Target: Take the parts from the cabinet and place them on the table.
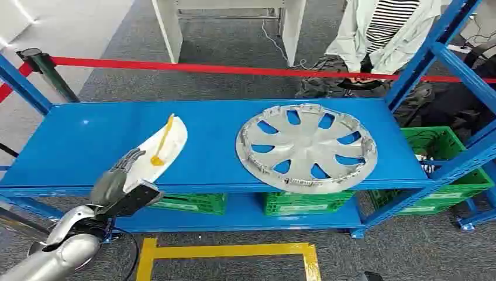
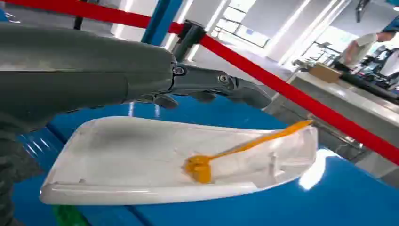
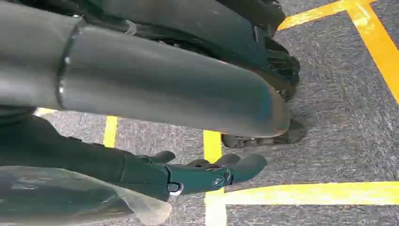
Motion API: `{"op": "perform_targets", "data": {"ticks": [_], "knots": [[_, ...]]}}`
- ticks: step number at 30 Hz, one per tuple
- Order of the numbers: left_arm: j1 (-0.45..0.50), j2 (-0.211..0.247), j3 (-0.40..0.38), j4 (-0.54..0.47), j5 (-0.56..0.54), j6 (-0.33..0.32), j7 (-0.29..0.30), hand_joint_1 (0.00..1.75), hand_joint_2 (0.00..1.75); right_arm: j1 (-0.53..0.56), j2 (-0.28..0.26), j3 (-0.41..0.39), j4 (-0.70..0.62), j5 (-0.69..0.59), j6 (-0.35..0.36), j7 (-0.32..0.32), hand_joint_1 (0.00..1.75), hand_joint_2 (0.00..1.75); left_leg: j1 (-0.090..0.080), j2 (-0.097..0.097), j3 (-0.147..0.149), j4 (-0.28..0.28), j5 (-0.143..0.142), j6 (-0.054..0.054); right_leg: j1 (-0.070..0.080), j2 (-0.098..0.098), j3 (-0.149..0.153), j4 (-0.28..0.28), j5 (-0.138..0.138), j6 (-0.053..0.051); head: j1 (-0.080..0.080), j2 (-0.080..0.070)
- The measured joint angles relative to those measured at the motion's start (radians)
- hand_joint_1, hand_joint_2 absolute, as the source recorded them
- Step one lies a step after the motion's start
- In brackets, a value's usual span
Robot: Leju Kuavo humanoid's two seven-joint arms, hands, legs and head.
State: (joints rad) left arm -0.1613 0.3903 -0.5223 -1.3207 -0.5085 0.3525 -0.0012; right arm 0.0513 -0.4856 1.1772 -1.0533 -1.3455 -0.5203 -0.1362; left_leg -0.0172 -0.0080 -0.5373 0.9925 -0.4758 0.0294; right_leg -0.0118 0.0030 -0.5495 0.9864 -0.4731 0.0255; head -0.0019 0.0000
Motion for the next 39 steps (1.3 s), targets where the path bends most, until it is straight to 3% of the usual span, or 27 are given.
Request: {"op": "perform_targets", "data": {"ticks": [14,23,25,26,39], "knots": [[-0.004,0.025,0.003,0.051,-0.027,-0.027,0.056,0.00,1.75,0.001,0.000,0.001,0.000,0.012,-0.003,0.006,0.00,0.00,0.000,0.000,0.000,0.000,0.000,0.000,0.000,0.000,0.000,0.000,0.000,0.000,0.000,0.000],[-0.006,0.040,0.006,0.076,-0.029,-0.047,0.058,0.00,1.75,0.003,0.000,0.000,0.000,0.021,-0.008,0.009,0.00,0.00,0.000,0.000,0.000,0.000,0.000,0.000,0.000,0.000,0.000,0.000,0.000,0.000,0.000,0.000],[-0.009,0.041,0.006,0.083,-0.040,-0.049,0.058,0.24,1.75,0.003,0.000,0.000,0.000,0.025,-0.008,0.010,0.00,0.00,0.000,0.000,0.000,0.000,0.000,0.000,0.000,0.000,-0.001,0.000,0.000,0.000,0.000,0.000],[-0.011,0.041,0.005,0.087,-0.047,-0.049,0.058,1.75,1.75,0.003,0.000,0.000,0.000,0.026,-0.008,0.011,0.00,0.00,0.000,0.000,0.000,0.000,0.000,0.000,0.000,0.000,-0.001,0.000,0.000,0.000,0.000,0.000],[-0.069,0.030,0.000,0.126,-0.092,-0.044,0.043,1.75,1.75,0.002,0.000,-0.001,0.000,0.043,0.003,0.022,0.00,0.00,0.000,0.000,0.000,0.000,0.000,0.000,0.000,0.001,-0.001,0.000,0.000,0.000,0.000,0.000]]}}
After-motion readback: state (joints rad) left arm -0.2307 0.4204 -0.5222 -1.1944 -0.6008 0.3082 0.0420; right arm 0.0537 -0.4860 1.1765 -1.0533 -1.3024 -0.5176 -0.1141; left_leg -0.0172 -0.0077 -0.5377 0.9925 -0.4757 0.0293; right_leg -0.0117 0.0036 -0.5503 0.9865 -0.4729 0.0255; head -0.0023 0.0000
